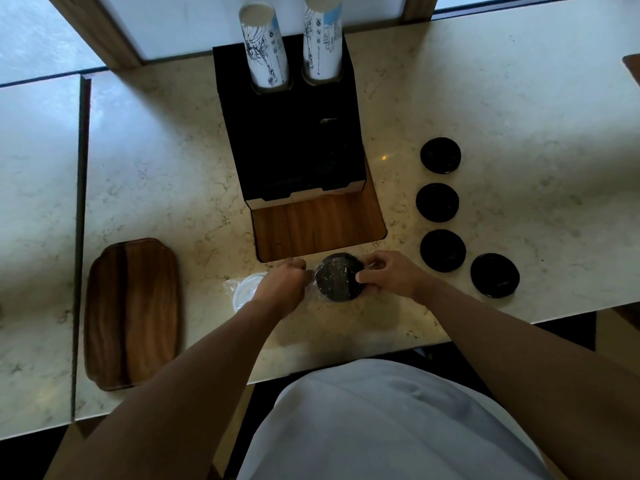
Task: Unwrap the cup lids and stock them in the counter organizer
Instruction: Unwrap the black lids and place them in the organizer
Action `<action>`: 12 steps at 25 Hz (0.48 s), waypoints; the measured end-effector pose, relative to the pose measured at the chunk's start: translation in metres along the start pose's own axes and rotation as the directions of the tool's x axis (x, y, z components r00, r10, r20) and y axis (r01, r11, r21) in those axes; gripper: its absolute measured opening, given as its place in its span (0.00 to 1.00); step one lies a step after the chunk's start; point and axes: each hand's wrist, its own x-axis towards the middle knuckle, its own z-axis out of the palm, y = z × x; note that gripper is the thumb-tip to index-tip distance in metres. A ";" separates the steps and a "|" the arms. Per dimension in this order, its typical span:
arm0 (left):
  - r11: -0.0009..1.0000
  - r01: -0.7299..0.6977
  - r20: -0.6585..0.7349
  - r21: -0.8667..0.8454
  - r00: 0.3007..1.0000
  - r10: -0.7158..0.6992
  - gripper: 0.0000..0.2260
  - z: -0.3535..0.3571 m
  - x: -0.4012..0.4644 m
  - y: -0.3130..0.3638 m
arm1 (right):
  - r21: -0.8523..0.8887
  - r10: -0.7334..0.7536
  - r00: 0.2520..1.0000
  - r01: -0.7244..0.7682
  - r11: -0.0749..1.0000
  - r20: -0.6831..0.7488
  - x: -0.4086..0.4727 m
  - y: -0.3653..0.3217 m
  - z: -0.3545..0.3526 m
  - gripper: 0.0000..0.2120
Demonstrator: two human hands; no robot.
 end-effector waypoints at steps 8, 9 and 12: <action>1.000 0.015 -0.013 -0.012 1.000 -0.015 0.11 0.004 -0.001 0.000 | -0.007 0.023 1.000 -0.022 1.000 0.021 -0.002 0.002 -0.007 0.06; 1.000 0.018 -0.011 -0.012 1.000 -0.018 0.11 0.004 0.000 -0.001 | 0.001 0.016 1.000 -0.016 1.000 0.025 -0.002 0.002 -0.006 0.05; 1.000 0.026 -0.002 -0.004 1.000 -0.026 0.12 0.004 0.000 -0.002 | 0.015 0.007 0.999 -0.007 1.000 0.033 -0.001 0.005 -0.007 0.04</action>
